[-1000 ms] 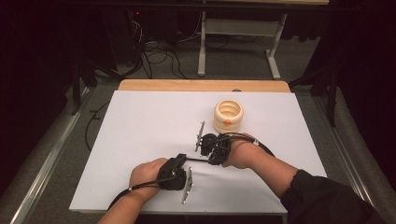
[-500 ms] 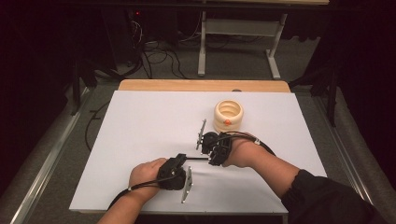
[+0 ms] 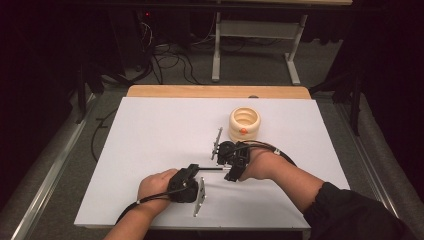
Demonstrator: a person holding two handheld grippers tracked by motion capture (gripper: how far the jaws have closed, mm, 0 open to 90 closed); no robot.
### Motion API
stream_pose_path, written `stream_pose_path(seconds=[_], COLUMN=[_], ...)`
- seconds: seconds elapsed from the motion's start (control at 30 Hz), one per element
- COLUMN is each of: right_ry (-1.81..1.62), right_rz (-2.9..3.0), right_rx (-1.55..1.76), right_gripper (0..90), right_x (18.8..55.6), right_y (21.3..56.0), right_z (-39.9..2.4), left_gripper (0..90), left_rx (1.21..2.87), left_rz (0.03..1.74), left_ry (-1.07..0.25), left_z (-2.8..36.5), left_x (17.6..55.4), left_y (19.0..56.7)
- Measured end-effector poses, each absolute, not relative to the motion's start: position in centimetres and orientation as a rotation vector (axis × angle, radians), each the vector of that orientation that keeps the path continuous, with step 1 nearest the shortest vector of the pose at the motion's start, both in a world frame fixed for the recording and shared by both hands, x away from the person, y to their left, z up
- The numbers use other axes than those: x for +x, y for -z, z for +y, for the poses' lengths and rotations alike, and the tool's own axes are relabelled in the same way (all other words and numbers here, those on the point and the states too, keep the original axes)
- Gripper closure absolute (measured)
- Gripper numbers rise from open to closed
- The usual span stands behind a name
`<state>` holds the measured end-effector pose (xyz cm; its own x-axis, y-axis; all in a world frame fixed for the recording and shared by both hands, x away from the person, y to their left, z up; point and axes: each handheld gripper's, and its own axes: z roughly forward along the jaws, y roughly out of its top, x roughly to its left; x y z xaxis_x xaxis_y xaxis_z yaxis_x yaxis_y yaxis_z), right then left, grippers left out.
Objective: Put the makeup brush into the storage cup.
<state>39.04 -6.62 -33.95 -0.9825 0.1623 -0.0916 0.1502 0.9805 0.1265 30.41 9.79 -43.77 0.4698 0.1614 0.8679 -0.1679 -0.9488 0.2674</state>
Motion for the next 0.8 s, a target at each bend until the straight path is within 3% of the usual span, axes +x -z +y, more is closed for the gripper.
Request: stream_pose_path(seconds=[0.2,0.53,0.67,0.8], right_ry=[-0.21,-0.171,-0.172,-0.167], right_rz=[3.009,3.007,2.995,2.988], right_rx=[0.265,0.288,0.291,0.292], right_gripper=[34.2,8.1,1.7,0.8], right_x=[39.1,38.9,38.9,38.8], right_y=[33.6,33.7,33.7,33.6], right_z=[-7.0,-7.4,-7.6,-7.7], left_gripper=[83.6,83.6,83.6,83.6], left_rx=[2.401,2.404,2.403,2.404], left_rz=[0.007,0.011,0.016,0.019], left_ry=[-1.472,-1.469,-1.474,-1.475], left_z=[9.9,10.0,10.1,10.2], left_x=[30.4,30.5,30.6,30.6], left_y=[43.7,43.6,43.6,43.5])
